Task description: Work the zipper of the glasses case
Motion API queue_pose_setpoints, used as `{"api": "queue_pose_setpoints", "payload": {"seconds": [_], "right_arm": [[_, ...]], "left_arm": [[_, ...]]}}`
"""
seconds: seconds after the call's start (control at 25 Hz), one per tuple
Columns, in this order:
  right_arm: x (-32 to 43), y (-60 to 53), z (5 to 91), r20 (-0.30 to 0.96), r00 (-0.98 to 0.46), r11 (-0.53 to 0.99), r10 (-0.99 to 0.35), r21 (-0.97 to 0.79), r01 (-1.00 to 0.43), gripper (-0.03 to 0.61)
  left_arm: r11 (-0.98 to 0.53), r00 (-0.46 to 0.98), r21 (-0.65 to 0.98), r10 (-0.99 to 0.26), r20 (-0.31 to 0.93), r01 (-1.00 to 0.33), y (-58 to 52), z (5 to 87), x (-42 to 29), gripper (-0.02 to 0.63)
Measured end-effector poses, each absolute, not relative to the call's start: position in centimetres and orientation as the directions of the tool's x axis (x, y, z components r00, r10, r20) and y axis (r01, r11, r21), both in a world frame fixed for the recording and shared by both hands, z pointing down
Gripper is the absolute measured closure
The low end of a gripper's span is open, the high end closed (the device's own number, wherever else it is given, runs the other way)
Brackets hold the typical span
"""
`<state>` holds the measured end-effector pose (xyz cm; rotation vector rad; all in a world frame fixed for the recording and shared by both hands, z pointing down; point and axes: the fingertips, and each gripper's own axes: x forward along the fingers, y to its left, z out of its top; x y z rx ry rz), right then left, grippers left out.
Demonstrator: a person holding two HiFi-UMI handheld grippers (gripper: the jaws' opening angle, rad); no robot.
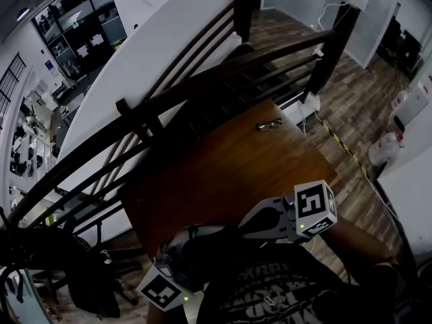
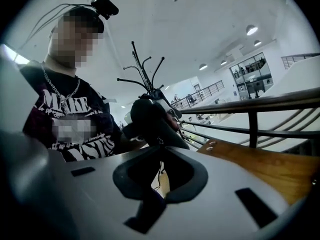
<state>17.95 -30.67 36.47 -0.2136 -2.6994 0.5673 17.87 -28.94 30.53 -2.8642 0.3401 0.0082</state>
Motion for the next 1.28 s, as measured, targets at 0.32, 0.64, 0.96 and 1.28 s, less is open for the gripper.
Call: {"api": "queue_pose_setpoints", "payload": {"seconds": [0.32, 0.64, 0.96, 1.28], "right_arm": [[23.9, -33.2, 36.7, 0.283, -0.932, 0.918, 0.228, -0.383, 0.108, 0.559], [25.3, -33.3, 36.2, 0.187, -0.925, 0.879, 0.332, -0.417, 0.231, 0.560], [23.6, -31.2, 37.7, 0.110, -0.910, 0.825, 0.400, -0.476, 0.305, 0.560], [22.1, -31.6, 38.6, 0.089, -0.934, 0.809, 0.345, -0.533, 0.248, 0.560]], "left_arm": [[-0.946, 0.930, -0.123, -0.261, -0.258, -0.300, -30.3, 26.1, 21.8, 0.353], [-0.931, 0.820, 0.011, -0.328, -0.469, -0.366, -31.5, 22.5, 22.4, 0.354], [-0.904, 0.685, 0.162, -0.409, -0.603, -0.397, -32.8, 22.3, 22.8, 0.356], [-0.875, 0.619, 0.308, -0.483, -0.619, -0.375, -35.2, 24.2, 21.2, 0.356]]}}
